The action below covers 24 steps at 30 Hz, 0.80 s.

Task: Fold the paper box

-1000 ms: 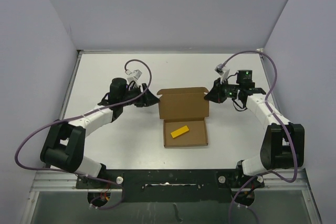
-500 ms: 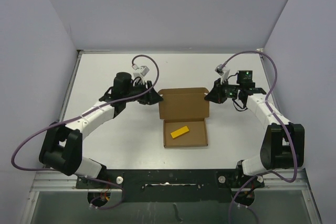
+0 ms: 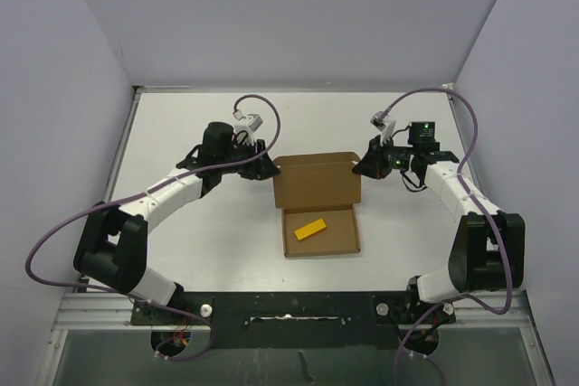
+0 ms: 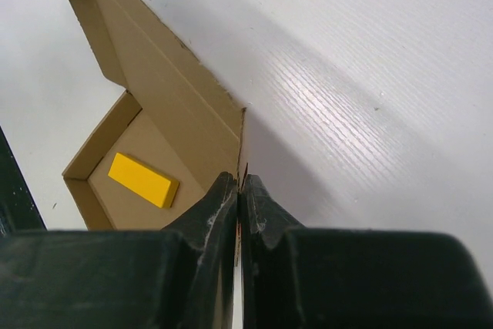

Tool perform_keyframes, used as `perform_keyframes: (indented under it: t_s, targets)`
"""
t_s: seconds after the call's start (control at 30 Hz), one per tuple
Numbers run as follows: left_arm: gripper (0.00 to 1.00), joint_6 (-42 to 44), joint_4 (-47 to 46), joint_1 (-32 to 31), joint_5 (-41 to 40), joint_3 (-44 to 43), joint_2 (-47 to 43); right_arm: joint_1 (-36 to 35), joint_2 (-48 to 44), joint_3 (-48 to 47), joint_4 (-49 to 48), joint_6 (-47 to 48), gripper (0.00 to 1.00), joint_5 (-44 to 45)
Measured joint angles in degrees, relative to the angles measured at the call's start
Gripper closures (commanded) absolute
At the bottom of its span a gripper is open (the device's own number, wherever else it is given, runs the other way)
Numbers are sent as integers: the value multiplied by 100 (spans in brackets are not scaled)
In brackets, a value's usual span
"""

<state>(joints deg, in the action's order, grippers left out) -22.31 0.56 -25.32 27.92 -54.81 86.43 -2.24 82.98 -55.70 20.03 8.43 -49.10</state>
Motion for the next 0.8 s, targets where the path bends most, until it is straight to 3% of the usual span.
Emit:
perform_keyframes:
  t_s: [0.2,0.4,0.53,0.67,0.8]
  targets:
    - [64,170,227,-11,-166,0,0,0,0,0,4,11,100,-4]
    - [72,177,232,-15,-109,-33,46,0,0,0,4,11,100,-20]
    - [81,157,199,-26,-2,-70,195,0,0,0,4,11,100,-24]
    - [98,120,201,-48,103,-70,278,0,0,0,4,11,100,-28]
    - [100,105,175,-55,153,-74,278,-2,0,0,-4,7,100,-37]
